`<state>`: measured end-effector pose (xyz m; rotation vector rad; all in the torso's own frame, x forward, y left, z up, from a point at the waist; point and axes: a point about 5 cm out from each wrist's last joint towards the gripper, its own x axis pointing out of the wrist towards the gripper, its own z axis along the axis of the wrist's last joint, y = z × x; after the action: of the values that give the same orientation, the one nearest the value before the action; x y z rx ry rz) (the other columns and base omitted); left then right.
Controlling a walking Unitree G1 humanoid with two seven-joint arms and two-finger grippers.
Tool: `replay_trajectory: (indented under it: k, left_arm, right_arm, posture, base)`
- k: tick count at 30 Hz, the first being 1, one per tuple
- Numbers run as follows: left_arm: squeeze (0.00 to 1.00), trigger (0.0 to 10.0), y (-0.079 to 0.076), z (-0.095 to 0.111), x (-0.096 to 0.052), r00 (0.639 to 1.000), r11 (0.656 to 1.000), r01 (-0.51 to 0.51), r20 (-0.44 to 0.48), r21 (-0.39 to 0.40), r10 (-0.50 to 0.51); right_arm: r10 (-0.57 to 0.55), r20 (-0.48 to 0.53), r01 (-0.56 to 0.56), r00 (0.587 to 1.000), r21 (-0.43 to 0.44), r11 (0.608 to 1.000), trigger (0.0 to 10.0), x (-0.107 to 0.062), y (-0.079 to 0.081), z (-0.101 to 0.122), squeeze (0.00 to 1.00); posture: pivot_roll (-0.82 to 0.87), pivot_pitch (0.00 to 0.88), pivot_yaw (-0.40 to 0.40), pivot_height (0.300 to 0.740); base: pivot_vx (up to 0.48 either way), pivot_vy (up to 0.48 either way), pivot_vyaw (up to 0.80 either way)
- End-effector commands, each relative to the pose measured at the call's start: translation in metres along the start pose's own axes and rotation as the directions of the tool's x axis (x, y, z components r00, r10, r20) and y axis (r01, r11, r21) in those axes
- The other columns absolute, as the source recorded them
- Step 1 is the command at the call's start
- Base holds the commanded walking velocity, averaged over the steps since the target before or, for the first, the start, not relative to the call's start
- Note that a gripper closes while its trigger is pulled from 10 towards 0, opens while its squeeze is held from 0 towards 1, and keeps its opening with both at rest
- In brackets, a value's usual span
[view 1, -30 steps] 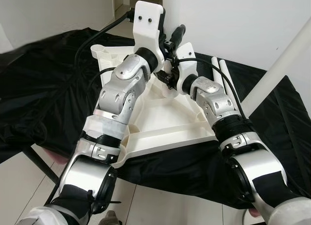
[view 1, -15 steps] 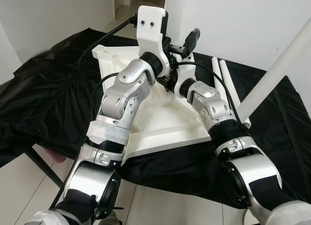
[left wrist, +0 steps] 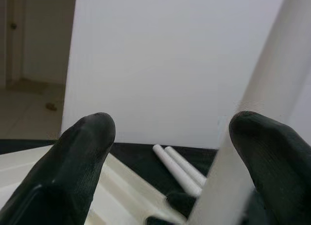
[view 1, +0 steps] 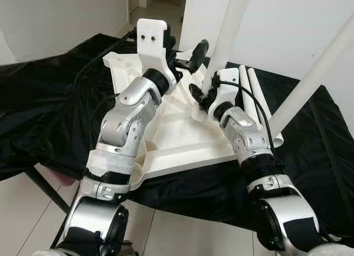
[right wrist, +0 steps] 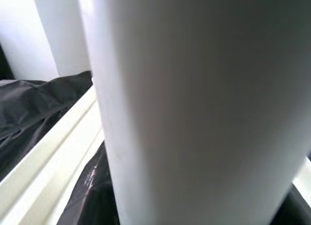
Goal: Building children table
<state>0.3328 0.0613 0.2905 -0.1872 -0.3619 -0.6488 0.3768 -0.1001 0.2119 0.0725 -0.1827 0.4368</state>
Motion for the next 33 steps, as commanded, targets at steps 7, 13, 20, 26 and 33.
replay_trajectory:
  k: [7, 13, 20, 26, 33]
  left_arm:
    - [0.0, 10.0, 0.02, -0.035, -0.028, 0.982, 0.991, -0.088, -0.157, 0.098, 0.103]
    - [0.0, 10.0, 0.029, -0.087, -0.052, 0.901, 0.977, -0.176, -0.38, 0.124, 0.21]
    - [0.0, 10.0, 0.024, -0.108, -0.06, 0.849, 0.971, -0.201, -0.471, 0.131, 0.24]
    - [0.0, 10.0, 0.013, -0.116, -0.063, 0.832, 0.979, -0.143, -0.519, 0.143, 0.197]
    - [0.0, 10.0, -0.014, -0.128, -0.062, 0.818, 0.989, 0.054, -0.574, 0.135, 0.034]
  right_arm:
    - [0.005, 0.156, -0.002, 0.988, -0.014, 1.0, 10.0, -0.017, 0.003, 0.024, 0.0]
    - [0.03, 0.224, -0.024, 0.974, -0.031, 0.999, 10.0, -0.028, 0.011, 0.036, 0.0]
    - [0.01, 0.227, -0.005, 0.974, -0.021, 1.0, 10.0, -0.035, 0.014, 0.035, 0.0]
    - [0.005, 0.222, 0.001, 0.975, -0.027, 1.0, 10.0, -0.039, 0.017, 0.034, 0.0]
    - [-0.017, 0.212, 0.024, 0.977, -0.029, 0.999, 10.0, -0.04, 0.018, 0.034, 0.0]
  posture:
    - [0.16, 0.0, -0.083, 0.74]
    - [0.15, 0.0, -0.072, 0.74]
    - [0.14, 0.0, -0.065, 0.74]
    - [0.13, 0.009, -0.065, 0.74]
    - [0.11, 0.03, -0.053, 0.74]
  base:
    - [0.0, 0.0, 0.0]
    - [0.0, 0.0, 0.0]
    - [0.0, 0.0, 0.0]
    - [0.0, 0.0, 0.0]
    - [0.0, 0.0, 0.0]
